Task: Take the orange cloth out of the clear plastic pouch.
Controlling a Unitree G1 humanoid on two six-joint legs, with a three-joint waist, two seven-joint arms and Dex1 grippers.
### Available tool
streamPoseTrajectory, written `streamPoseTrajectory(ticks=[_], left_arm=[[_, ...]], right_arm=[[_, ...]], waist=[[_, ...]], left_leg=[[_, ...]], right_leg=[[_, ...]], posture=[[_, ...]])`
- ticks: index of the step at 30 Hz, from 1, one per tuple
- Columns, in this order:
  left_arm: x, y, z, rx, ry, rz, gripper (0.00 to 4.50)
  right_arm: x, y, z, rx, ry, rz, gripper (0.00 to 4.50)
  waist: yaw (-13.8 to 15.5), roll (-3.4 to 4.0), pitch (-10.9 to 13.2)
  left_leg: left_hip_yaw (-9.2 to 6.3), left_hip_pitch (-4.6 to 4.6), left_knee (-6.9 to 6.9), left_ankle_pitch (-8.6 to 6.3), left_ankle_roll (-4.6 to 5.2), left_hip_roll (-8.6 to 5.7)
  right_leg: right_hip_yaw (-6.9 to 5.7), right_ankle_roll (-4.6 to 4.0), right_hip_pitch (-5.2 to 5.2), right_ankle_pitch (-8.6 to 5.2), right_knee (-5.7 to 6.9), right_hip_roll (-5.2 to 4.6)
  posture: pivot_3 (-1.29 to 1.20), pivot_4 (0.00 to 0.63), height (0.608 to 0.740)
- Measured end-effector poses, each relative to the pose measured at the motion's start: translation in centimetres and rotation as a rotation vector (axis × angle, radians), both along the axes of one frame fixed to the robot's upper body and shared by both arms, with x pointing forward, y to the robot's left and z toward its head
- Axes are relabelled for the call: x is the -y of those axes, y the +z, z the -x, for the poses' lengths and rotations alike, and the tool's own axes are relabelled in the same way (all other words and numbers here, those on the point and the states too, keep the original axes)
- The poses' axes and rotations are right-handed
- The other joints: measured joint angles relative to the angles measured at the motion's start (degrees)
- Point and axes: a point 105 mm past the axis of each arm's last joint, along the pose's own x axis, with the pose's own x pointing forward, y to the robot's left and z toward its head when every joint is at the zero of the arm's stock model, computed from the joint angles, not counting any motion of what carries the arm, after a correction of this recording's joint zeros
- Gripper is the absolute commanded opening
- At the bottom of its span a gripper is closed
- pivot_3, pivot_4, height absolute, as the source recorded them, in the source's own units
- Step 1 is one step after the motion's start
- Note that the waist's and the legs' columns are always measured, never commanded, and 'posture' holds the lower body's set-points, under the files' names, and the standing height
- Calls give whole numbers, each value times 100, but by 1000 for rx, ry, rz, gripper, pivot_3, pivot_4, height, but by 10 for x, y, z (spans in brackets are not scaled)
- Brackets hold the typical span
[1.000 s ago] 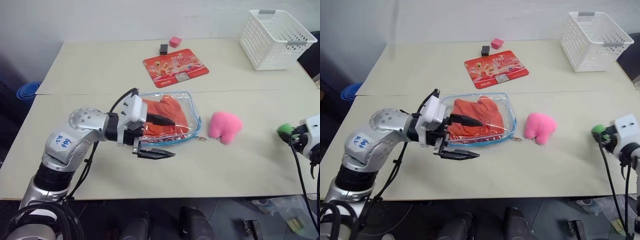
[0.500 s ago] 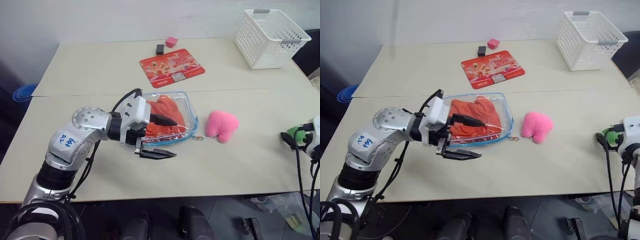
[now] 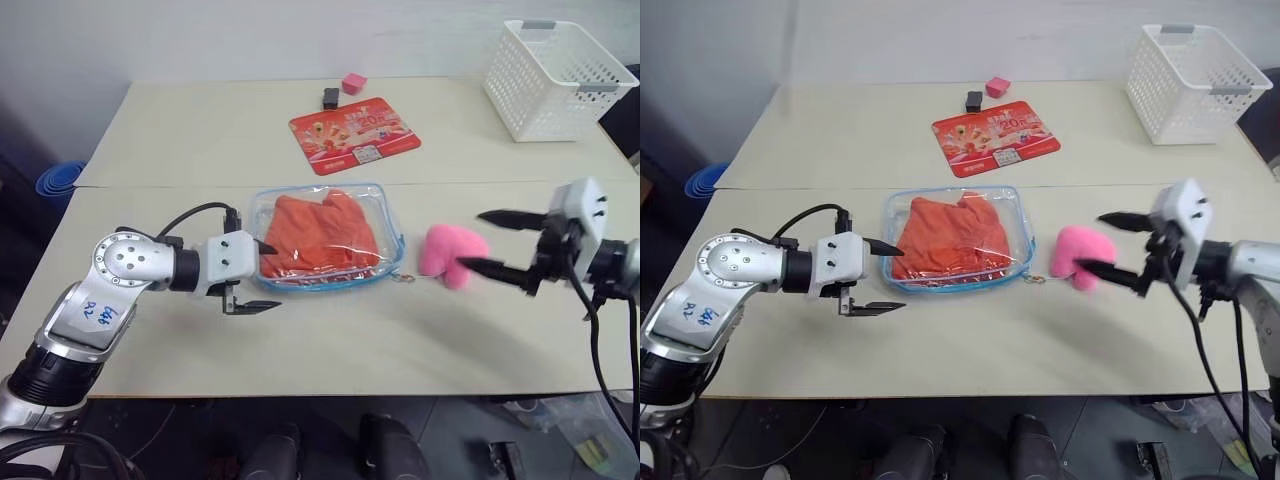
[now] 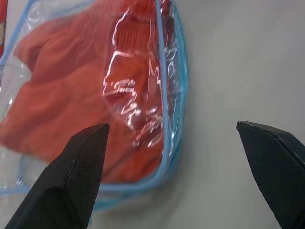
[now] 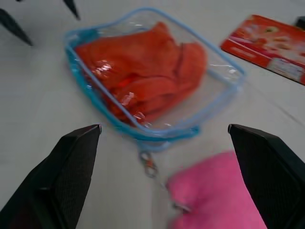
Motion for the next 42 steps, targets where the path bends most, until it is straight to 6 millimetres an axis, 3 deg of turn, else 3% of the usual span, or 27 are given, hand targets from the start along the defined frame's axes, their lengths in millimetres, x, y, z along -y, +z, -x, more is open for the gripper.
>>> streamPoseTrajectory(ticks=[3,10,20,23,36,42], left_arm=[[-3,-4,-1,22,19,-22,4500],[-2,-3,-7,88,32,-37,4500],[6,-19,-15,78,16,-38,4500],[10,-23,-21,79,24,-31,3980],[13,-32,-14,74,-44,-49,85],[5,-37,7,44,-105,-69,39]], right_arm=[[-16,-4,11,-45,94,2,4471],[-16,-5,12,-54,106,3,4471],[-14,-4,19,-50,107,-9,4471],[-13,-5,20,-56,102,-10,4500],[-11,-10,22,-67,95,-11,4500],[-10,-12,24,-77,104,-5,4500]], waist=[[13,-6,3],[-7,-9,5],[-8,-12,6],[-8,-13,6],[-14,-13,6],[-23,-13,6]], left_leg=[[-11,-6,1,0,3,-11],[-16,-12,2,0,4,-14],[-16,-12,4,1,5,-15],[-16,-12,4,1,6,-16],[-16,-12,5,2,5,-15],[-16,-12,5,1,5,-13]], right_leg=[[-13,0,2,0,-1,-11],[-23,2,0,1,3,-13],[-23,3,0,1,7,-13],[-24,4,0,2,10,-13],[-24,4,0,2,10,-13],[-23,4,0,2,8,-14]], posture=[[0,150,740],[0,150,740],[0,150,740],[0,150,740],[0,150,740],[0,150,740]])
